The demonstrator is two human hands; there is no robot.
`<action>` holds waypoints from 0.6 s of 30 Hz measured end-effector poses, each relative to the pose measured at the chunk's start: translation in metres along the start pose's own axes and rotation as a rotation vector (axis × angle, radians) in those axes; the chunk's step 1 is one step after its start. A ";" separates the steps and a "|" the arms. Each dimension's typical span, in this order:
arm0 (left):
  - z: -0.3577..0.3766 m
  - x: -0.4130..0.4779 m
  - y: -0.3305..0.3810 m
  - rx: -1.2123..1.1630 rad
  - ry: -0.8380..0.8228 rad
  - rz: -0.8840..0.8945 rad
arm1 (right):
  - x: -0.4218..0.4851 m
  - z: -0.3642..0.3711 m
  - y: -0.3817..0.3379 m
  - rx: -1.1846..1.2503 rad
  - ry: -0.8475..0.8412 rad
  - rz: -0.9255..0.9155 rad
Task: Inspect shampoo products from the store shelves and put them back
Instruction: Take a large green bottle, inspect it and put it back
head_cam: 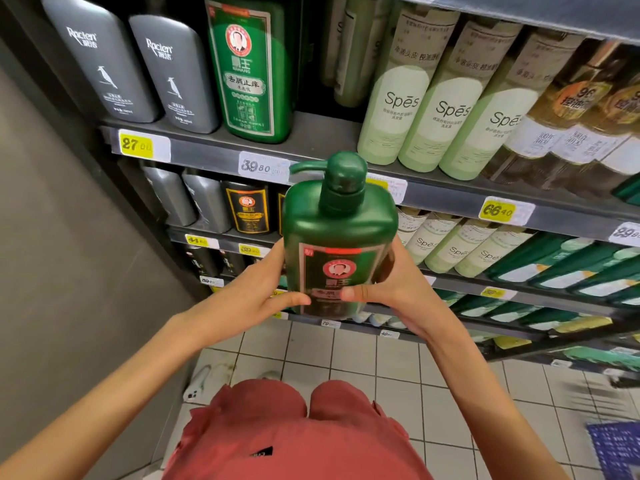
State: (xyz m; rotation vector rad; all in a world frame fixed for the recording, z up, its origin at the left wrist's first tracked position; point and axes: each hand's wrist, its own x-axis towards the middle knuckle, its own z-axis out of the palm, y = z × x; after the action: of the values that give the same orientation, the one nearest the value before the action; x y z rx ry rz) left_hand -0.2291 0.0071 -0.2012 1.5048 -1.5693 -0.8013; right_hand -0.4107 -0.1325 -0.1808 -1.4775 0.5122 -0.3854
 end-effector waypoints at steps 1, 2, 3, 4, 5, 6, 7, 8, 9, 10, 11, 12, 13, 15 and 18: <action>0.002 -0.004 0.001 -0.033 0.003 -0.018 | 0.000 0.001 -0.001 0.021 -0.007 0.009; 0.004 -0.008 0.002 -0.121 0.001 -0.056 | 0.001 0.002 -0.003 0.036 -0.008 0.032; 0.009 -0.011 0.003 -0.235 0.005 -0.103 | 0.004 0.003 -0.004 0.054 -0.002 0.082; 0.017 -0.009 0.002 -0.347 0.046 -0.147 | 0.006 0.005 -0.004 0.073 0.010 0.159; 0.026 -0.005 -0.001 -0.444 0.133 -0.245 | 0.009 0.005 -0.004 0.088 0.007 0.245; 0.031 -0.006 0.001 -0.560 0.197 -0.372 | 0.012 0.006 -0.004 0.104 -0.015 0.329; 0.032 -0.007 0.004 -0.655 0.269 -0.535 | 0.015 0.006 -0.003 0.119 -0.048 0.413; 0.032 -0.006 0.004 -0.732 0.284 -0.665 | 0.017 0.008 -0.003 0.124 -0.072 0.494; 0.034 -0.007 0.002 -0.807 0.225 -0.713 | 0.020 0.008 0.000 0.120 -0.084 0.559; 0.033 -0.002 0.006 -0.866 0.156 -0.770 | 0.022 0.009 0.002 0.118 -0.085 0.607; 0.028 -0.003 0.009 -0.911 0.095 -0.792 | 0.024 0.010 0.004 0.120 -0.083 0.646; 0.022 -0.008 0.012 -0.938 0.043 -0.807 | 0.027 0.011 0.006 0.124 -0.080 0.684; 0.019 -0.009 0.012 -0.920 -0.001 -0.834 | 0.029 0.012 0.009 0.126 -0.077 0.717; 0.015 -0.004 0.010 -0.881 -0.048 -0.908 | 0.032 0.014 0.014 0.135 -0.069 0.771; 0.012 0.000 0.014 -0.832 -0.097 -0.942 | 0.034 0.017 0.018 0.173 -0.069 0.816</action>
State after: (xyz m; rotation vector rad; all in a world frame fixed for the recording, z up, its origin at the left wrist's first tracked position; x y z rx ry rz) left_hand -0.2458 0.0069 -0.1949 1.4849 -0.3415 -1.7835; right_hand -0.3742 -0.1350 -0.2015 -1.0019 0.9433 0.2602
